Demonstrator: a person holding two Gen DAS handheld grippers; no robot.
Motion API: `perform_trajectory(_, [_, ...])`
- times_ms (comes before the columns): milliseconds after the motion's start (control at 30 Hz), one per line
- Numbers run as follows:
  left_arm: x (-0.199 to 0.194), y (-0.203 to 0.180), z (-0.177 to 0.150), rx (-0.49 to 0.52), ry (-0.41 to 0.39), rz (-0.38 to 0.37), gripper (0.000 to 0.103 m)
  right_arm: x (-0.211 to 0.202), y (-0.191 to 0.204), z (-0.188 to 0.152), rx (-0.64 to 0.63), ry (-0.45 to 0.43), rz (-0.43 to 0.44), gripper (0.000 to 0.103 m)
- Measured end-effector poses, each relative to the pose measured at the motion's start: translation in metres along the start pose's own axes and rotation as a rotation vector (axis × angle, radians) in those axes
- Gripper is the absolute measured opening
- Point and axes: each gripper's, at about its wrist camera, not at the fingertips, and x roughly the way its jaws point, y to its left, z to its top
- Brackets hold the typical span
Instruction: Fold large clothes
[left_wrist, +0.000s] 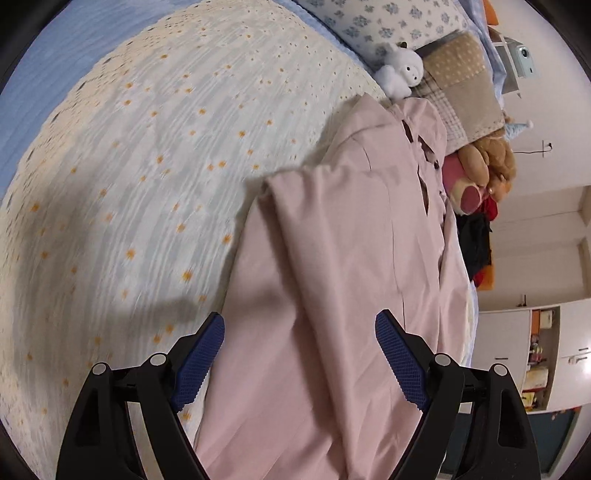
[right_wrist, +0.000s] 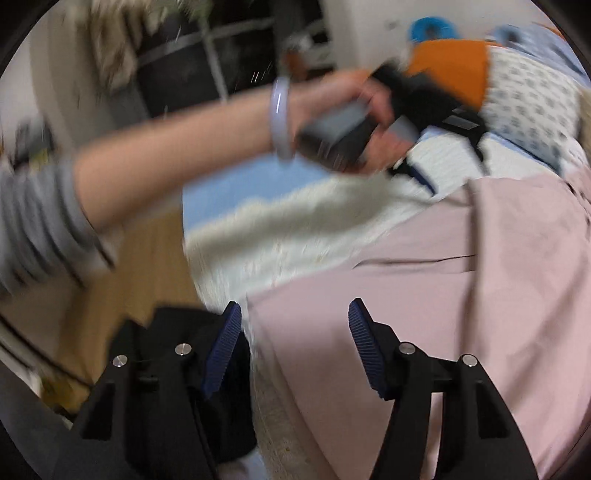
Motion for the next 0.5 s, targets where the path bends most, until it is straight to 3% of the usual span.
perform_trajectory(100, [-0.009, 0.007, -0.01, 0.011, 0.0, -0.011, 0.086, 0.032, 0.026, -0.001, -0.138, 0.053, -0.093, 0.061])
perform_trajectory(233, [-0.015, 0.016, -0.016, 0.019, -0.005, -0.019, 0.086, 0.071, 0.035, -0.005, -0.19, 0.143, -0.166, 0.061])
perform_trajectory(367, [-0.015, 0.028, -0.016, 0.006, -0.001, -0.039, 0.086, 0.082, 0.031, 0.002, -0.195, 0.112, -0.258, 0.068])
perform_trajectory(433, [-0.013, 0.035, -0.015, -0.001, 0.002, -0.046, 0.086, 0.082, 0.03, 0.008, -0.191, 0.096, -0.275, 0.053])
perform_trajectory(500, [-0.012, 0.04, -0.014, -0.011, 0.004, -0.049, 0.086, 0.084, 0.019, 0.012, -0.121, 0.09, -0.216, 0.003])
